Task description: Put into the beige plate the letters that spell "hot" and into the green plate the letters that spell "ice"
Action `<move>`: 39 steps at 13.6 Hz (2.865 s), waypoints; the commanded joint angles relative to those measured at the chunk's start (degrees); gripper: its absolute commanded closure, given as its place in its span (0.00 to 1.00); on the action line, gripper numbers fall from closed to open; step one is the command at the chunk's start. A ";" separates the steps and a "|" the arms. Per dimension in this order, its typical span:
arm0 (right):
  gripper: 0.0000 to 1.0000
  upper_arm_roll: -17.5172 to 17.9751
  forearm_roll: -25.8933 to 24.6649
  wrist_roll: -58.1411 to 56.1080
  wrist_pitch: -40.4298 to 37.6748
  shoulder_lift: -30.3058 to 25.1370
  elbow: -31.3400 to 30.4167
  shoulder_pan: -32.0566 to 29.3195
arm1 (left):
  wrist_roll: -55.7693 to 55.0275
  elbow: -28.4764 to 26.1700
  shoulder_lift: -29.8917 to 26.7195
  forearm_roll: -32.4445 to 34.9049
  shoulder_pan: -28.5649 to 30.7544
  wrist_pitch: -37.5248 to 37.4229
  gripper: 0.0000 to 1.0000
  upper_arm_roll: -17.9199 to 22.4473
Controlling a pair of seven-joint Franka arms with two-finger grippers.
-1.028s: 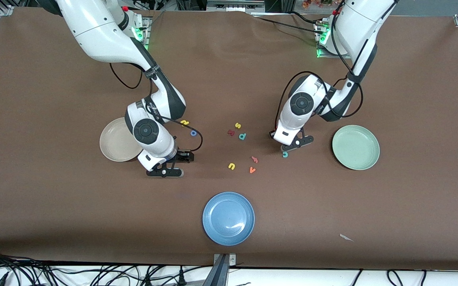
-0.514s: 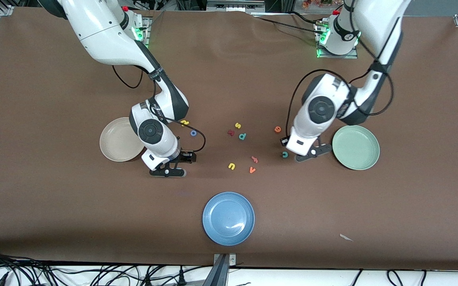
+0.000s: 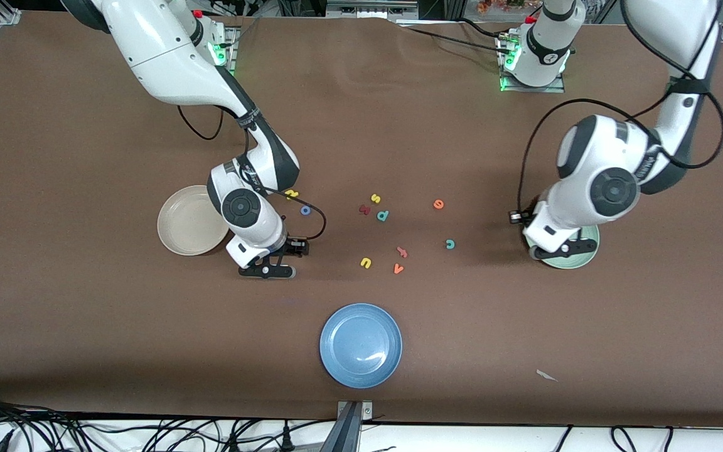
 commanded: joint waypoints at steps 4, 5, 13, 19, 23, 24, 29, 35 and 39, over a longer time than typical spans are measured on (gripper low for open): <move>0.27 -0.51 -0.44 2.36 1.01 -0.15 -1.11 0.79 | 13.75 -1.80 4.05 -0.20 8.33 0.01 0.90 -0.15; 0.31 -0.51 -0.52 2.36 1.01 -0.15 -1.11 0.79 | 13.76 -1.98 5.46 1.98 8.78 0.89 0.90 -0.24; 0.63 -0.42 -0.52 2.71 0.40 -1.29 -2.69 0.79 | 13.85 -2.77 11.27 6.40 11.33 5.46 0.50 -0.33; 0.93 -0.16 -0.52 3.24 -0.22 -1.91 -2.96 0.79 | 10.09 -1.54 4.87 5.52 10.01 0.63 0.00 -4.18; 0.99 -0.16 -0.52 2.81 -0.57 -2.35 -2.96 0.79 | -4.75 -1.63 3.80 4.39 10.62 0.72 0.00 -13.05; 1.00 -0.16 -0.52 2.54 -0.66 -2.44 -2.96 0.79 | -7.74 -1.80 3.71 2.46 10.72 1.07 0.00 -15.16; 0.52 0.90 -0.35 2.28 -5.13 -6.38 -3.31 -0.88 | -21.81 -8.28 3.54 1.92 10.10 11.40 0.04 -23.17; 0.33 1.77 -0.26 3.42 -5.67 -6.92 -4.80 -1.06 | -32.45 -15.69 6.96 3.32 4.84 28.92 0.08 -23.62; 0.33 2.13 -0.35 3.42 -2.77 -6.40 -6.64 -1.06 | -45.88 -15.08 12.05 18.57 4.12 29.99 0.08 -23.53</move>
